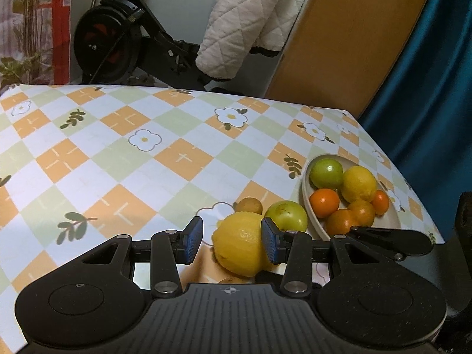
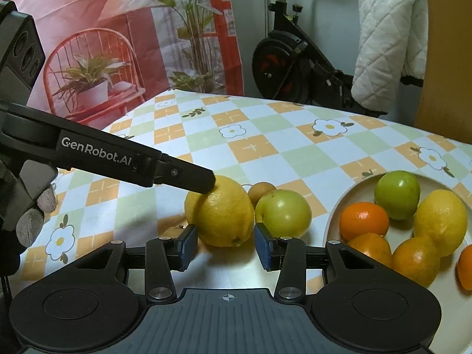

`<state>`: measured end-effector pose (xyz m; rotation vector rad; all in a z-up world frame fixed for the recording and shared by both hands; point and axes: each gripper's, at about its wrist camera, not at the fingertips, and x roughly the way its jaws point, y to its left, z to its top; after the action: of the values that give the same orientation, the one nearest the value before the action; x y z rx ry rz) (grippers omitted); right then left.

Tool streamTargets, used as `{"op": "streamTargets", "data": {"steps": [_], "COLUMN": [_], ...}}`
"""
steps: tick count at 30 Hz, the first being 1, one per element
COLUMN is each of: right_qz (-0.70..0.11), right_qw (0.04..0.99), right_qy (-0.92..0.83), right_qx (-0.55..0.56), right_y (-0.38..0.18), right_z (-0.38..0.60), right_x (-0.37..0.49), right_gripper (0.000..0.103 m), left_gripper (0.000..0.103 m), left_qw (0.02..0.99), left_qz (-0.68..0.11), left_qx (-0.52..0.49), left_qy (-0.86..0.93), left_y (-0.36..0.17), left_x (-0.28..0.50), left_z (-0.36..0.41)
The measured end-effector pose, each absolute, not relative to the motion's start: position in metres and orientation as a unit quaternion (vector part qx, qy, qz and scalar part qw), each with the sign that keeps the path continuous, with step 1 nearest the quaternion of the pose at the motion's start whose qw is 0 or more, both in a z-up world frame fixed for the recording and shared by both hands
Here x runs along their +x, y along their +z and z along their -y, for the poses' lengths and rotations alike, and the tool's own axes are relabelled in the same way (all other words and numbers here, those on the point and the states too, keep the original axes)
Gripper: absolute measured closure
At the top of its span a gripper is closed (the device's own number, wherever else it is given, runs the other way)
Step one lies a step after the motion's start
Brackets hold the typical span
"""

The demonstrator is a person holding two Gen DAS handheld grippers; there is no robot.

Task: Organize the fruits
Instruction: 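Position the left tool fingers around the yellow lemon, then close the left tool on the lemon and lift it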

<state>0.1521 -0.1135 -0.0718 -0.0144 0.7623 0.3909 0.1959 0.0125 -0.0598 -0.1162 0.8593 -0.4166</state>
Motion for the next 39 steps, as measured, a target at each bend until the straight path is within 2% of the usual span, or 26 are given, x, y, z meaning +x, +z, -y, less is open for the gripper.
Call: {"op": "streamTargets", "data": {"steps": [6, 9, 21, 39], "right_qz": [-0.371, -0.372, -0.372, -0.377], "right_qw": [0.908, 0.907, 0.909, 0.905], "right_qy": [0.194, 0.195, 0.185, 0.194], "right_qx": [0.0, 0.005, 0.023, 0.034], "right_y": [-0.075, -0.076, -0.083, -0.075], "right_z": [0.114, 0.114, 0.115, 0.123], "right_x": [0.155, 0.156, 0.163, 0.137], "right_gripper": [0.062, 0.062, 0.057, 0.058], "left_gripper": [0.054, 0.048, 0.048, 0.048], "left_qw": [0.874, 0.872, 0.884, 0.892], "left_qz": [-0.427, -0.432, -0.415, -0.4], "left_qx": [-0.067, -0.052, -0.056, -0.04], "left_qy": [-0.221, -0.226, -0.209, -0.206], "left_y": [-0.066, -0.07, -0.071, -0.065], "left_x": [0.2, 0.197, 0.199, 0.167], "left_z": [-0.006, -0.002, 0.005, 0.013]}}
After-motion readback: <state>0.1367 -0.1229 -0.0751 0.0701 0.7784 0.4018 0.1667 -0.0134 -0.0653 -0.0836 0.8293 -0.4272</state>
